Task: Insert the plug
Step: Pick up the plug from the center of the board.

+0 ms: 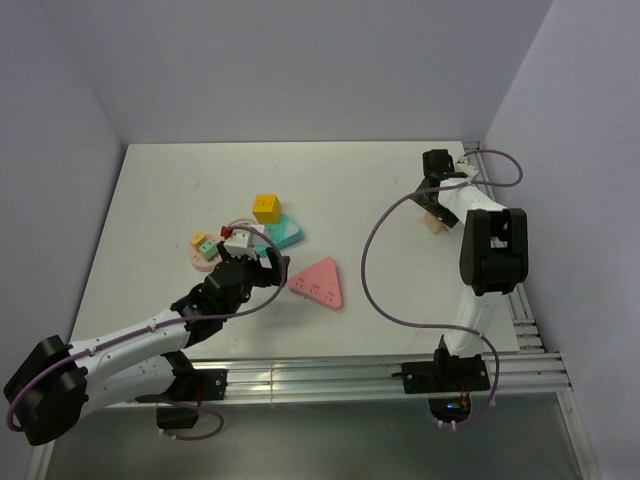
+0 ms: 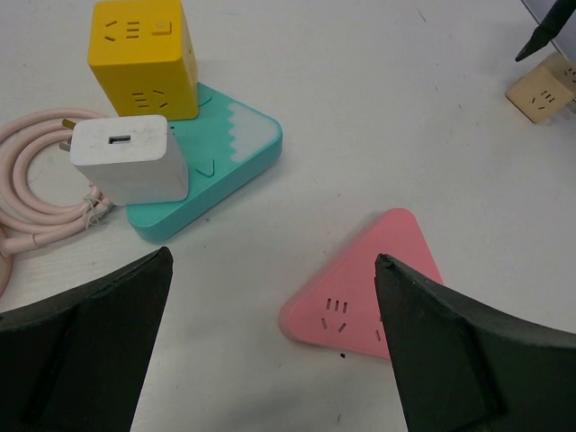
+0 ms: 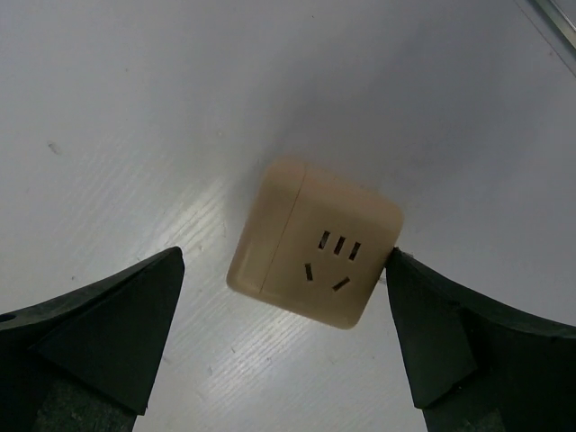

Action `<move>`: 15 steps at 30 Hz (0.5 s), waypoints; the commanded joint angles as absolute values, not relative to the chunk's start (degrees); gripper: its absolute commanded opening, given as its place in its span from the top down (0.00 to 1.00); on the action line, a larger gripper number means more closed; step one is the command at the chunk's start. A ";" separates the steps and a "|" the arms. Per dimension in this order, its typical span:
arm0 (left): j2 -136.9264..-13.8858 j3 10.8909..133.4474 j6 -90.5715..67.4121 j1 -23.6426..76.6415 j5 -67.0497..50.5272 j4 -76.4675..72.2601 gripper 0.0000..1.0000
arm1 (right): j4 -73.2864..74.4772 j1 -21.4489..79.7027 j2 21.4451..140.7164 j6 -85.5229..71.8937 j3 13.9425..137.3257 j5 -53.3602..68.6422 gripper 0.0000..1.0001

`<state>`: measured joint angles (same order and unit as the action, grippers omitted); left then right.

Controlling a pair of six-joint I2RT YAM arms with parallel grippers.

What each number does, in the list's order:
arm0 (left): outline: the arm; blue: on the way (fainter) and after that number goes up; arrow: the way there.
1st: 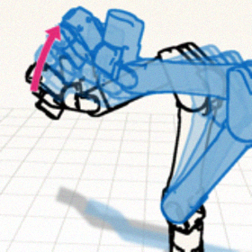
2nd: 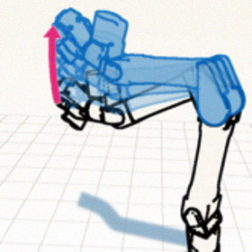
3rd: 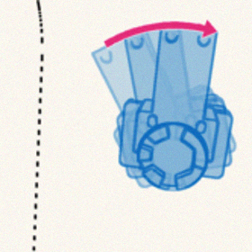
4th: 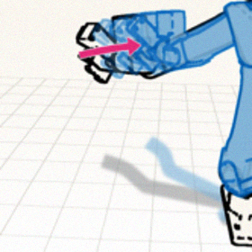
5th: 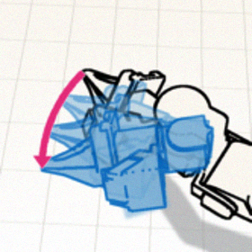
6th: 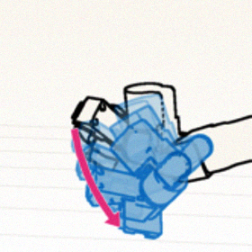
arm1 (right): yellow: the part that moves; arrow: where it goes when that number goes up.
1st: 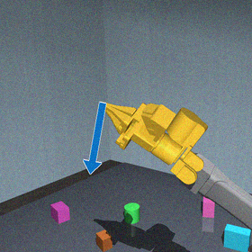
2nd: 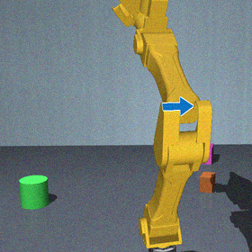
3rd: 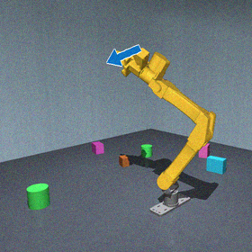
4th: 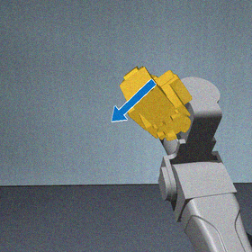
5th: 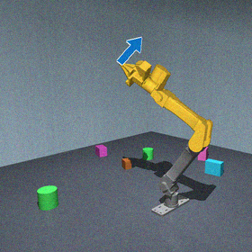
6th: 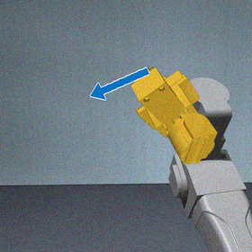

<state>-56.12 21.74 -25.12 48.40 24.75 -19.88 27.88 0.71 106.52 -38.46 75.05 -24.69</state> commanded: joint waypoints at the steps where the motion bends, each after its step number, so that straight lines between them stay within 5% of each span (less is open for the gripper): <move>1: -56.07 21.53 -24.52 48.16 23.47 -22.24 0.01 | 30.67 -1.30 109.59 -40.08 80.50 -27.86 0.00; 3: -56.60 21.88 -24.52 48.16 23.64 -21.89 0.01 | 30.33 -1.76 110.13 -40.43 80.25 -26.64 0.00; 7: -57.48 22.32 -24.35 48.25 23.73 -21.80 0.01 | 26.47 -2.20 107.24 -40.61 75.96 -24.97 0.27; 15: -56.87 22.06 -23.38 48.16 21.72 -22.58 0.01 | 19.79 -1.93 96.35 -36.92 66.72 -12.06 0.51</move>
